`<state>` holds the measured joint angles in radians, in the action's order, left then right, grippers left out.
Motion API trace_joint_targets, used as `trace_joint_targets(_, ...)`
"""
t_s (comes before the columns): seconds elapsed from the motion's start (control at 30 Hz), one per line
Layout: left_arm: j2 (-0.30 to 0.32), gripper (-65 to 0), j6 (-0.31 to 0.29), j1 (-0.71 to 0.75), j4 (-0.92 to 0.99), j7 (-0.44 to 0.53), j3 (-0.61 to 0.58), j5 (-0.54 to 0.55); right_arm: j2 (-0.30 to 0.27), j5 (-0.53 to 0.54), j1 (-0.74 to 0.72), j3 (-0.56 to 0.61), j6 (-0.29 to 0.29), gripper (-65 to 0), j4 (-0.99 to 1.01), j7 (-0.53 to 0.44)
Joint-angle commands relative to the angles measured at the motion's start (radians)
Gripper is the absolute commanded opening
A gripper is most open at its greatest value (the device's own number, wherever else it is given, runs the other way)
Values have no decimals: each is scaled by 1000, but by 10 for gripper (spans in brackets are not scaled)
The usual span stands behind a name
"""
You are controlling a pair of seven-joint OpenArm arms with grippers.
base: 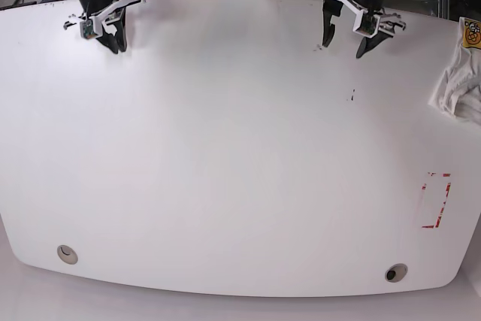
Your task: Layout the t-shirt on the table in an organized manner, then fold the t-shirt properly
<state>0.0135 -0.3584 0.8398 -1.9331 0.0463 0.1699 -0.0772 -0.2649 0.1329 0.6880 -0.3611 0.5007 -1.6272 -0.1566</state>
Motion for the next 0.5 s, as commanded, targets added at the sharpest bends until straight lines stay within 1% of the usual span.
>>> trace_joint_targets(0.0,-25,-267,-6,63,-24,23,-3,12,-12,106,98,-6,6,-568,-46,-36)
trace_joint_targets(0.03,-31,-267,-6,103,-30,25,-2,12,-18,144,140,-8,6,-568,-57,-36)
trace_joint_targets(0.13,-30,-267,-6,169,-47,25,-2,12,-20,187,210,-11,6,-568,-84,-36)
trace_joint_targets(0.3,-31,-267,-6,293,-55,25,-3,17,-15,190,342,-6,6,-568,-160,-36)
trace_joint_targets(0.47,-40,-267,-6,424,-58,25,-5,17,-14,198,479,-5,6,-569,-192,-38)
